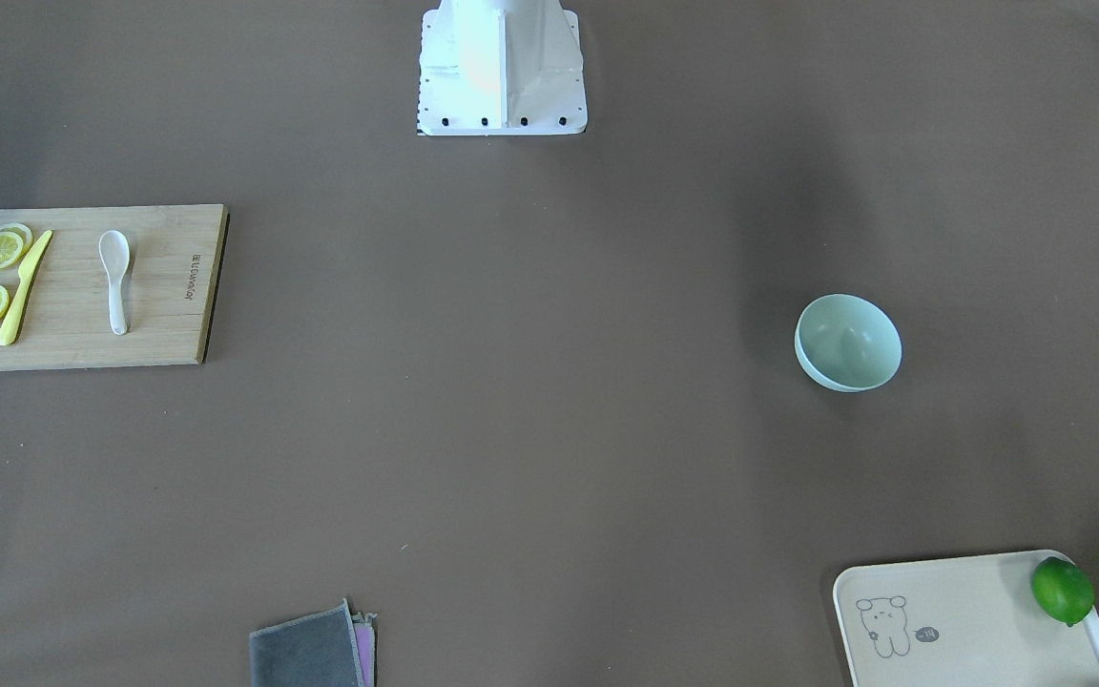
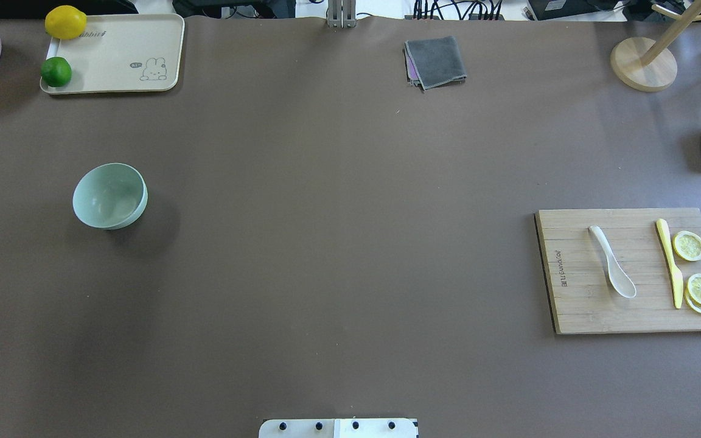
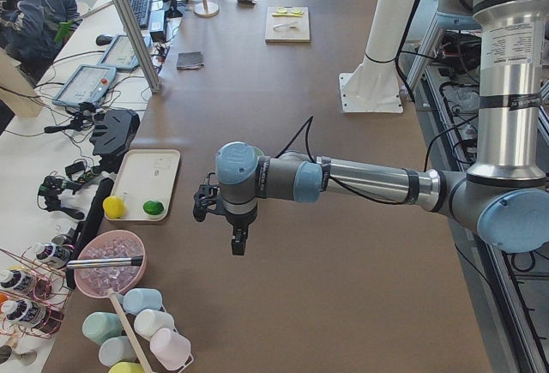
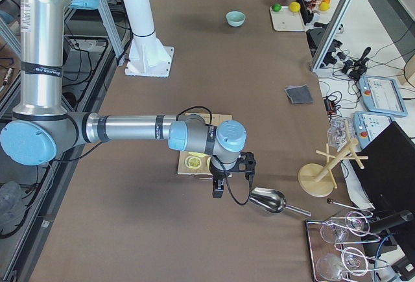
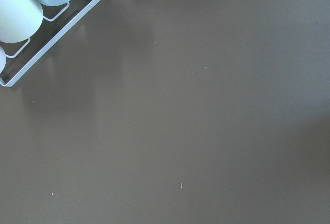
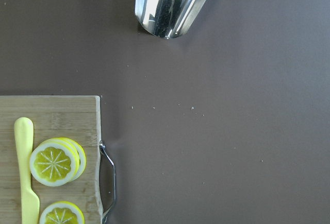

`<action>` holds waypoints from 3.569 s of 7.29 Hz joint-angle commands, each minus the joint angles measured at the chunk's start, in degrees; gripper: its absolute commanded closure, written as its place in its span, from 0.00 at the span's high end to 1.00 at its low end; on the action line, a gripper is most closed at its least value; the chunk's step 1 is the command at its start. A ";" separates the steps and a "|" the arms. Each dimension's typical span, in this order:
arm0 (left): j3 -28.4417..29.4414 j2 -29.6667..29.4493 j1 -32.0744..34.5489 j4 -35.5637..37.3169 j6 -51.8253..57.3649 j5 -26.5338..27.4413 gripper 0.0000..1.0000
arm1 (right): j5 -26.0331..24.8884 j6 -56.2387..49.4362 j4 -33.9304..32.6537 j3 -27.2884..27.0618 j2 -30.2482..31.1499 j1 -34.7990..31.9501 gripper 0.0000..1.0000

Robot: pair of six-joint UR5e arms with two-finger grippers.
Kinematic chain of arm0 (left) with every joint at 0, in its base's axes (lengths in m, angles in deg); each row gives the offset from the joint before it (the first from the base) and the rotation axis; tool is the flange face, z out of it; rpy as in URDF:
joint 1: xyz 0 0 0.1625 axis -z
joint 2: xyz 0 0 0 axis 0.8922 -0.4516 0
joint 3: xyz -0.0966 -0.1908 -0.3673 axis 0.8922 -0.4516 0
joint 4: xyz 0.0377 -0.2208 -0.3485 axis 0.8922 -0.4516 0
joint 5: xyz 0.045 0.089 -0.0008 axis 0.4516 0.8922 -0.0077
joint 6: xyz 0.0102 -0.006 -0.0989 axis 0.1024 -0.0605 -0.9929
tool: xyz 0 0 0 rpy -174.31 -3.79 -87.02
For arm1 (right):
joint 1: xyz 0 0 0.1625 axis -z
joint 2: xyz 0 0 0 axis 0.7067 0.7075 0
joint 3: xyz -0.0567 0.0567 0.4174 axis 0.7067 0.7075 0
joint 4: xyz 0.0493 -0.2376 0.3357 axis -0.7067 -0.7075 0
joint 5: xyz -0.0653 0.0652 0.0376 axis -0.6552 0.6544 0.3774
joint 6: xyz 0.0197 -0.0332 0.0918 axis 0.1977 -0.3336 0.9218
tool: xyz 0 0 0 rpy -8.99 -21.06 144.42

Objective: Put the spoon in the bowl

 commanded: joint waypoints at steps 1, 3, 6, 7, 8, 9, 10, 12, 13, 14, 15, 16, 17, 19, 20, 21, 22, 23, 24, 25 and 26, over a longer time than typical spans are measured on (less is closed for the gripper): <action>-0.47 0.06 0.00 -0.14 -0.10 -0.11 0.98 | 0.18 0.04 0.35 -0.28 0.00 0.00 1.00; -1.09 0.15 0.00 -0.49 -0.36 -0.28 0.98 | 0.88 0.04 0.35 -0.46 0.00 0.00 1.00; -1.09 0.15 -0.09 -0.58 -0.19 -0.28 0.98 | 1.05 0.56 0.44 -0.20 -0.17 0.09 1.00; -1.01 -0.03 0.00 -0.58 -0.36 -0.20 0.98 | 1.67 0.74 2.96 -0.02 -0.09 0.09 1.00; -1.09 -0.29 0.00 -0.58 -0.45 -0.37 0.98 | 1.68 0.66 3.77 0.15 -0.09 0.09 1.00; -0.83 -0.29 -0.08 -0.58 -0.36 -0.28 0.98 | 1.85 0.57 3.78 0.07 -0.09 0.09 1.00; -0.83 -0.29 -0.09 -2.32 -0.19 -0.28 0.98 | 1.85 0.74 3.78 0.15 -0.17 0.09 1.00; -0.65 0.58 -0.44 -6.80 -0.28 -1.50 0.98 | 5.86 0.83 3.78 0.42 -0.09 0.09 1.00; -0.57 0.93 -0.44 -9.08 -0.62 -2.04 0.98 | 7.37 0.83 3.78 0.68 -0.26 0.09 1.00; -0.74 0.85 -0.87 -9.19 -0.80 -2.13 0.98 | 9.13 0.83 3.87 0.59 -0.52 0.09 1.00; -0.92 -0.80 -4.70 -10.24 -7.07 -2.83 0.97 | 14.02 0.83 3.95 0.51 -0.96 0.26 1.00; -0.83 -4.82 -12.14 -13.47 -16.53 -2.22 0.97 | 13.89 0.14 5.96 -0.19 -1.05 2.53 1.00; -1.09 -6.60 -16.48 -16.20 -24.89 -2.13 0.97 | 13.54 0.65 13.63 0.41 -0.18 3.25 1.00; -0.74 -7.85 -23.95 -20.77 -31.55 3.44 0.98 | 14.16 1.18 16.87 0.51 0.18 4.39 1.00; 0.91 -8.46 -27.04 -21.23 -33.56 5.32 0.97 | 14.07 1.27 16.87 0.50 -0.17 5.79 1.00; 2.67 -9.86 -28.20 -21.41 -33.76 5.43 0.97 | 14.68 2.23 16.87 0.07 -0.35 7.19 1.00; 3.21 -10.66 -30.39 -21.58 -33.94 5.52 0.97 | 15.73 3.54 17.92 -0.11 -0.96 9.21 1.00; 4.69 -11.88 -32.06 -21.84 -33.94 7.17 0.97 | 15.74 4.17 20.02 -0.11 -1.23 10.62 1.00; 5.66 -13.03 -33.12 -21.85 -33.94 7.88 0.96 | 15.82 6.17 20.99 -0.28 -1.32 11.68 1.00; 6.89 -13.65 -33.83 -23.15 -33.85 7.89 0.94 | 15.74 7.85 21.00 -1.33 -1.75 12.82 1.00; 8.64 -13.65 -33.92 -25.69 -33.85 7.89 0.91 | 15.65 11.78 21.00 -3.08 -1.76 14.22 1.00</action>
